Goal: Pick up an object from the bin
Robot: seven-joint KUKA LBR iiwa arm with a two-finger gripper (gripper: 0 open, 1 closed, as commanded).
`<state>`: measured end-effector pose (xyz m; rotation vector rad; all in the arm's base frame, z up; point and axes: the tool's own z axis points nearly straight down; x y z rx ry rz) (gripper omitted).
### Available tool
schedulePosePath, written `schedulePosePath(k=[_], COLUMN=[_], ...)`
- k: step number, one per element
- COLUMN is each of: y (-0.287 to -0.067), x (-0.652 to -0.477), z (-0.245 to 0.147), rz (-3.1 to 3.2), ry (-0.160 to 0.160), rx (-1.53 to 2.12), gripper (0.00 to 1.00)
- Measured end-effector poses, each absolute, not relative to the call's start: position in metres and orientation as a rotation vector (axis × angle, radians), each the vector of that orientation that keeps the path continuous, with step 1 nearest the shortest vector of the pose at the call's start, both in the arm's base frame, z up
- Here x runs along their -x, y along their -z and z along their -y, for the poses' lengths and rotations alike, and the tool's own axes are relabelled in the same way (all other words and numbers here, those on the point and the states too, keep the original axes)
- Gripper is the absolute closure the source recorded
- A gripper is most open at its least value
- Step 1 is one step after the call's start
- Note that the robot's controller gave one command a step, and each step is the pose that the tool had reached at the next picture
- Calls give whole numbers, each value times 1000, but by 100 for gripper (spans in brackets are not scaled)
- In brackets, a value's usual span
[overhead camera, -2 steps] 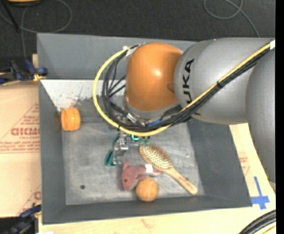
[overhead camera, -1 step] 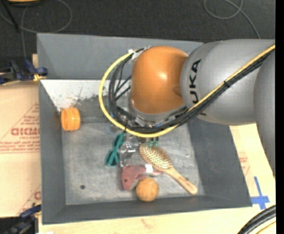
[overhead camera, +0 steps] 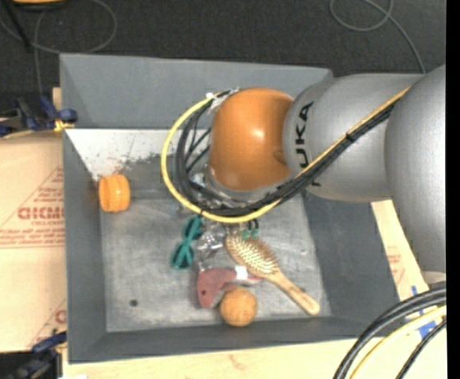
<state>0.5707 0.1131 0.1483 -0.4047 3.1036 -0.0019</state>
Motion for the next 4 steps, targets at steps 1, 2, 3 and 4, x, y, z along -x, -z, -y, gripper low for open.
schedulePosePath(k=[1, 2, 3, 4], y=[-75, -75, -178, -178], x=[-585, -585, -570, -570], z=[-101, -101, -98, -98], rz=[-3107, -3107, -3118, -3119], ry=[-4, -4, 0, -2], rx=[343, 341, 355, 354], gripper=[100, 100, 100, 100])
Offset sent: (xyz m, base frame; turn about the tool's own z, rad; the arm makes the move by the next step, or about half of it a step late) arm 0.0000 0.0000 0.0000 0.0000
